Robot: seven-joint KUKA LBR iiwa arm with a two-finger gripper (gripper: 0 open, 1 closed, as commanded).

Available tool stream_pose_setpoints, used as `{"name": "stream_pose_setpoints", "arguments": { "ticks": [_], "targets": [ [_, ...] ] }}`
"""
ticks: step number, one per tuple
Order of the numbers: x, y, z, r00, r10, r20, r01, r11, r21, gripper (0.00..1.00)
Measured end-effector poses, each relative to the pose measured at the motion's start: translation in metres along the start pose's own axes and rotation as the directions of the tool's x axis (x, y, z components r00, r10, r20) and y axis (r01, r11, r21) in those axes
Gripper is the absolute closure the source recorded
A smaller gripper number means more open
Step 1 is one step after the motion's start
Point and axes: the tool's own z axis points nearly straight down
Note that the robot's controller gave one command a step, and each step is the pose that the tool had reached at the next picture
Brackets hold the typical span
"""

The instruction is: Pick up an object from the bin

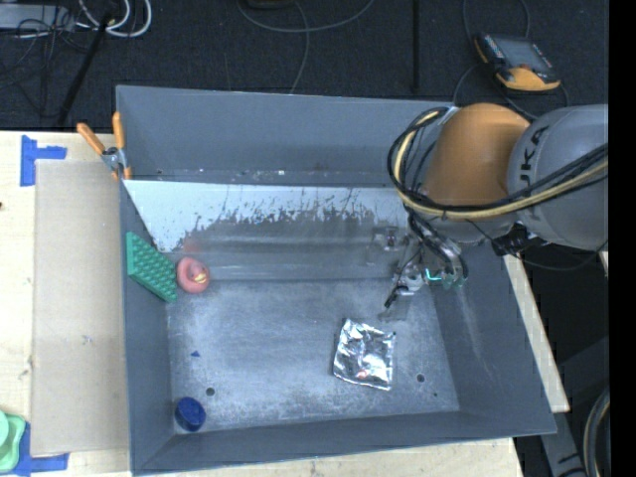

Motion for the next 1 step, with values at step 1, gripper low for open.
{"name": "stream_pose_setpoints", "arguments": {
  "ticks": [1],
  "targets": [
    [0.0509,-0.0055,0.0580,1.000,0.019,-0.002,-0.019,1.000,0.000,0.00]
  ]
}}
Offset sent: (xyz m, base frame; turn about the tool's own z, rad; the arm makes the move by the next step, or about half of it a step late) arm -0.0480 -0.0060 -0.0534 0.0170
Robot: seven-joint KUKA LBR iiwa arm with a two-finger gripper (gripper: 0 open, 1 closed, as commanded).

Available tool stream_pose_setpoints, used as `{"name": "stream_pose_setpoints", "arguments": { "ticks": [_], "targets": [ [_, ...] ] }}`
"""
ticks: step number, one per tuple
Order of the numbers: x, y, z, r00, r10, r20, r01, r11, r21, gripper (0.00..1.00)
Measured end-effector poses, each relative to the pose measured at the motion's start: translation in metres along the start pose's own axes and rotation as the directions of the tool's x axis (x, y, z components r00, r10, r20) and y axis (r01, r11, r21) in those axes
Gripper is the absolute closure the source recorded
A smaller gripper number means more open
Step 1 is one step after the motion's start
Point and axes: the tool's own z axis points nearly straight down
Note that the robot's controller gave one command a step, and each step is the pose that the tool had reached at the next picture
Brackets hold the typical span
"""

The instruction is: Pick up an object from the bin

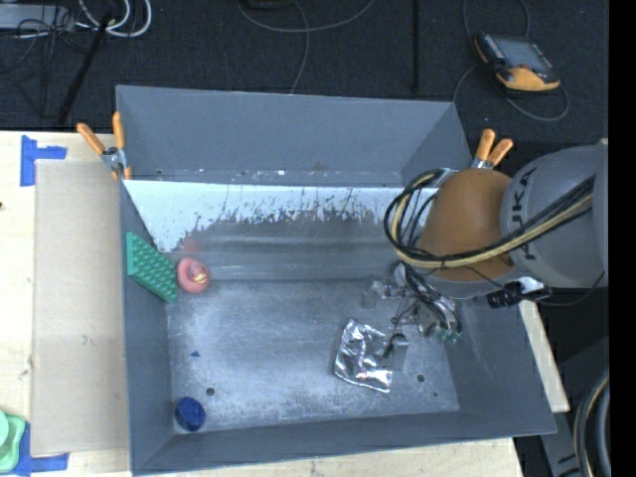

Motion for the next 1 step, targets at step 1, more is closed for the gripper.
{"name": "stream_pose_setpoints", "arguments": {
  "ticks": [1],
  "targets": [
    [0.0305,-0.0049,0.0002,0.999,-0.047,0.005,0.047,0.999,0.001,0.00]
  ]
}}
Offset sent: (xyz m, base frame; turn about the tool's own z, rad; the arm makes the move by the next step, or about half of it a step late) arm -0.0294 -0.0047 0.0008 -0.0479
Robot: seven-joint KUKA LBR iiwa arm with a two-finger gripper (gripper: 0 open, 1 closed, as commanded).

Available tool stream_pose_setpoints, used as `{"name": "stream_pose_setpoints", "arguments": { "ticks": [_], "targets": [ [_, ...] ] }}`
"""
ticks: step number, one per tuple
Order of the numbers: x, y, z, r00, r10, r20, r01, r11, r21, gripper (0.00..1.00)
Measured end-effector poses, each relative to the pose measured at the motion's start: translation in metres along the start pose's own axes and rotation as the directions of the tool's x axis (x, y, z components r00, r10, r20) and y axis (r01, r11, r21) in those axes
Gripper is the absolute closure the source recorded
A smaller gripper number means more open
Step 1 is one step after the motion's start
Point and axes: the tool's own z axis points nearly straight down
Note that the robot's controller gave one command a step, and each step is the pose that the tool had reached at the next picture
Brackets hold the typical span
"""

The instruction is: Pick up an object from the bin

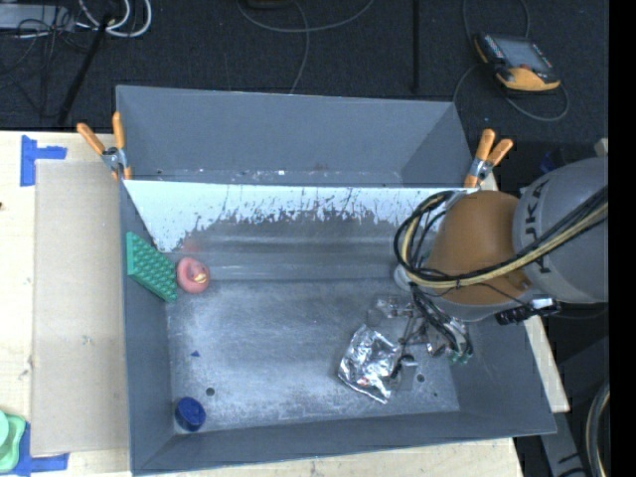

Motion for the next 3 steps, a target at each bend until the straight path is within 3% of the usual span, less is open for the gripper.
{"name": "stream_pose_setpoints", "arguments": {
  "ticks": [1,2,3],
  "targets": [
    [-0.001,0.000,-0.001,1.000,-0.002,0.000,0.002,1.000,0.000,1.00],
    [-0.033,0.008,-0.126,0.999,-0.030,0.014,0.030,1.000,0.002,1.00],
    [-0.088,-0.038,-0.001,0.967,0.255,0.002,-0.255,0.967,-0.004,1.00]
  ]
}}
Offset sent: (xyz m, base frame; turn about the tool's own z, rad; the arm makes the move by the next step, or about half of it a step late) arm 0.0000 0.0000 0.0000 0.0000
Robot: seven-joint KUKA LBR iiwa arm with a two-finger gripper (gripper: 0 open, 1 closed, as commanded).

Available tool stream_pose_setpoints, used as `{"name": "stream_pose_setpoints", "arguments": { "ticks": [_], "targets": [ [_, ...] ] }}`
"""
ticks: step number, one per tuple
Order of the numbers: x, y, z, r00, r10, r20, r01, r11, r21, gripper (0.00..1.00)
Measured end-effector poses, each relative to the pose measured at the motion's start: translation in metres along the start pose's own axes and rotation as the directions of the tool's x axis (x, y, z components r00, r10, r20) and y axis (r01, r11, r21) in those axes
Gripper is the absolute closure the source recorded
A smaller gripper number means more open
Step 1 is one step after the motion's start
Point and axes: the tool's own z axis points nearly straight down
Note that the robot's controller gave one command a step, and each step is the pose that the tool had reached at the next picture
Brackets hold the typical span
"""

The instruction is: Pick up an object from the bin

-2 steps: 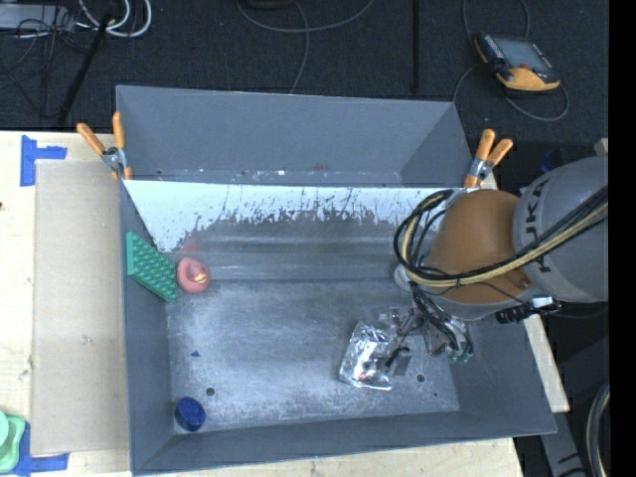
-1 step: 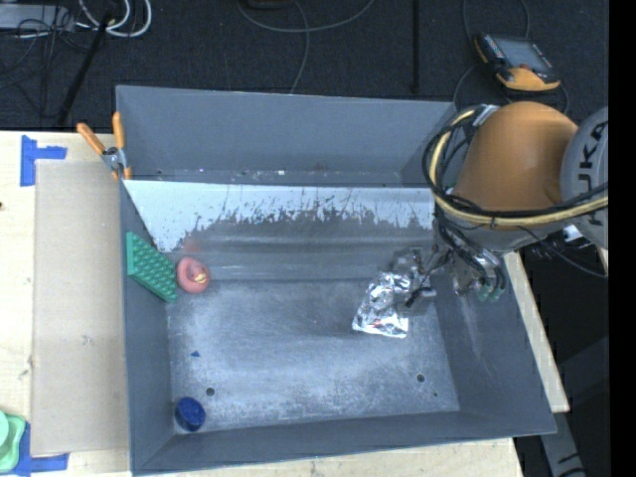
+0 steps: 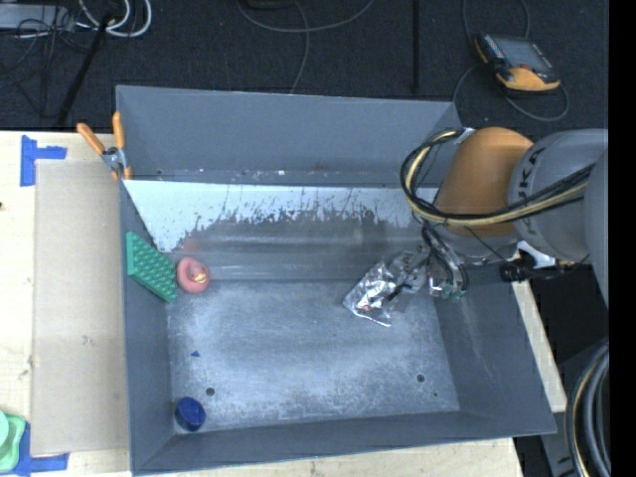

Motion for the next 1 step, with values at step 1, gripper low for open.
{"name": "stream_pose_setpoints", "arguments": {
  "ticks": [1],
  "targets": [
    [0.0030,0.0102,-0.1941,0.998,-0.061,0.014,0.061,0.998,0.003,1.00]
  ]
}}
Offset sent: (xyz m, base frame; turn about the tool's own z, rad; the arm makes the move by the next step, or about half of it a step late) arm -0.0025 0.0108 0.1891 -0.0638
